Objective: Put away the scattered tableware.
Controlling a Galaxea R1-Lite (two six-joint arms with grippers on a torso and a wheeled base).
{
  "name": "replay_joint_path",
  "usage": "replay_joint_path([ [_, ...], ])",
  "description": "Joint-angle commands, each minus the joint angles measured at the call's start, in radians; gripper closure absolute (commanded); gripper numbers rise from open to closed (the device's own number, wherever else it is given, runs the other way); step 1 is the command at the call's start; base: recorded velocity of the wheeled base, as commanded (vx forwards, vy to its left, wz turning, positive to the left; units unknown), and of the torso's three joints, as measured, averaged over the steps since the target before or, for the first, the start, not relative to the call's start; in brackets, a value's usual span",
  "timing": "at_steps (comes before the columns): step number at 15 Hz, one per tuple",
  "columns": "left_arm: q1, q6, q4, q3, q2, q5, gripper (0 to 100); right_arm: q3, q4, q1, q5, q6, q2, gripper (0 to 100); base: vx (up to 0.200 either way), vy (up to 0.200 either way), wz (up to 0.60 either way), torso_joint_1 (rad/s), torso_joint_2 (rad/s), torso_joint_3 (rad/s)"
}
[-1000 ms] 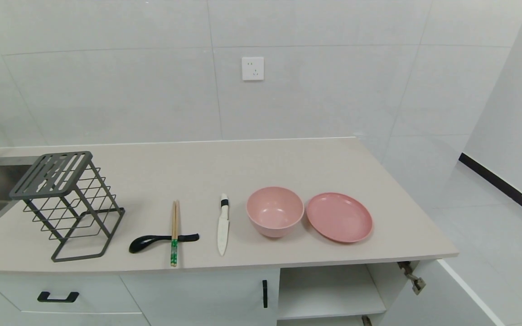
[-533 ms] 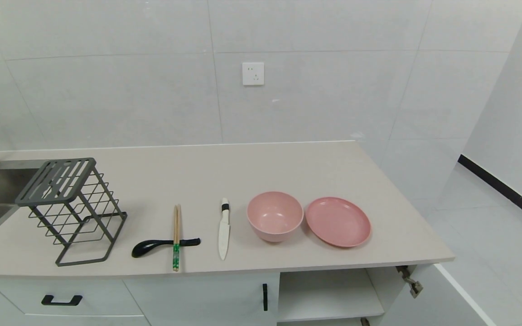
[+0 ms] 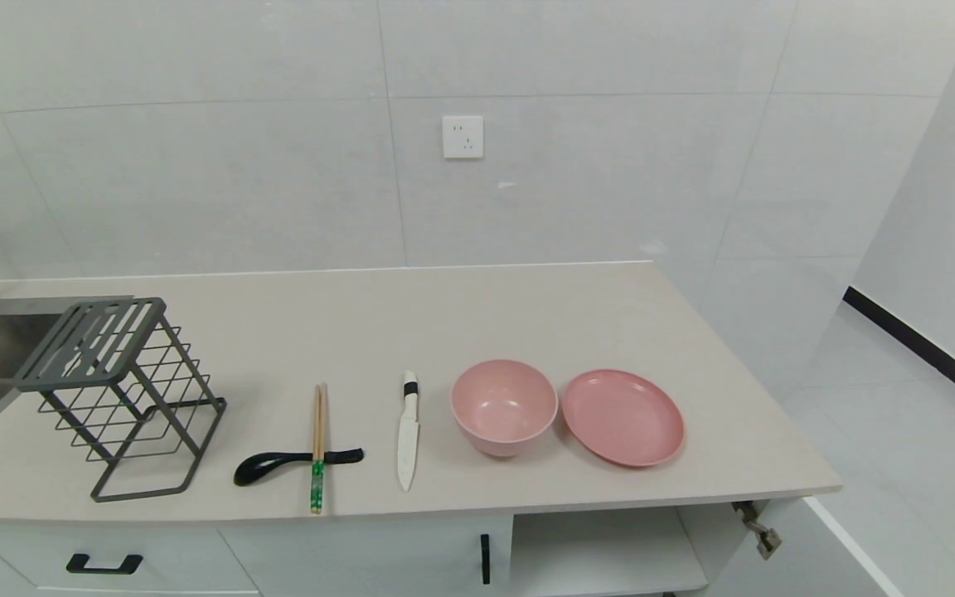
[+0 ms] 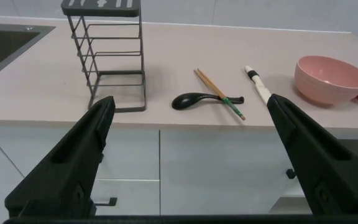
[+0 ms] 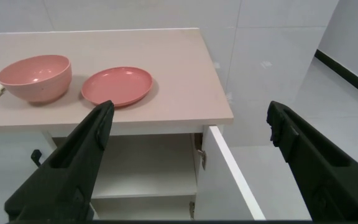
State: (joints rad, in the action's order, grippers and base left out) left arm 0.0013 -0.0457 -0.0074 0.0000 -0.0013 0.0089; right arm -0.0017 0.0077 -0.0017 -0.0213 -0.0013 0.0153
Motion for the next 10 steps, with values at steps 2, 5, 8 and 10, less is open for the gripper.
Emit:
replay_joint_path([
  [2, 0.000, 0.000, 0.000, 0.000, 0.001, 0.000, 0, 0.000, 0.000, 0.000, 0.000, 0.000, 0.002, 0, 0.000, 0.000, 0.00, 0.288, -0.02, 0.247],
  [5, 0.000, 0.000, 0.000, 0.000, 0.001, 0.000, 0, 0.000, 0.000, 0.000, 0.000, 0.000, 0.002, 0, 0.000, 0.000, 0.00, 0.313, -0.05, 0.255],
  [8, 0.000, 0.000, 0.001, 0.000, 0.001, 0.000, 0, 0.000, 0.000, 0.000, 0.000, 0.000, 0.002, 0, 0.000, 0.000, 0.00, 0.183, -0.03, 0.133],
  [10, 0.000, 0.004, 0.001, 0.000, 0.001, 0.000, 0, 0.000, 0.000, 0.000, 0.000, 0.000, 0.002, 0, 0.000, 0.000, 0.00, 0.025, -0.01, 0.023],
])
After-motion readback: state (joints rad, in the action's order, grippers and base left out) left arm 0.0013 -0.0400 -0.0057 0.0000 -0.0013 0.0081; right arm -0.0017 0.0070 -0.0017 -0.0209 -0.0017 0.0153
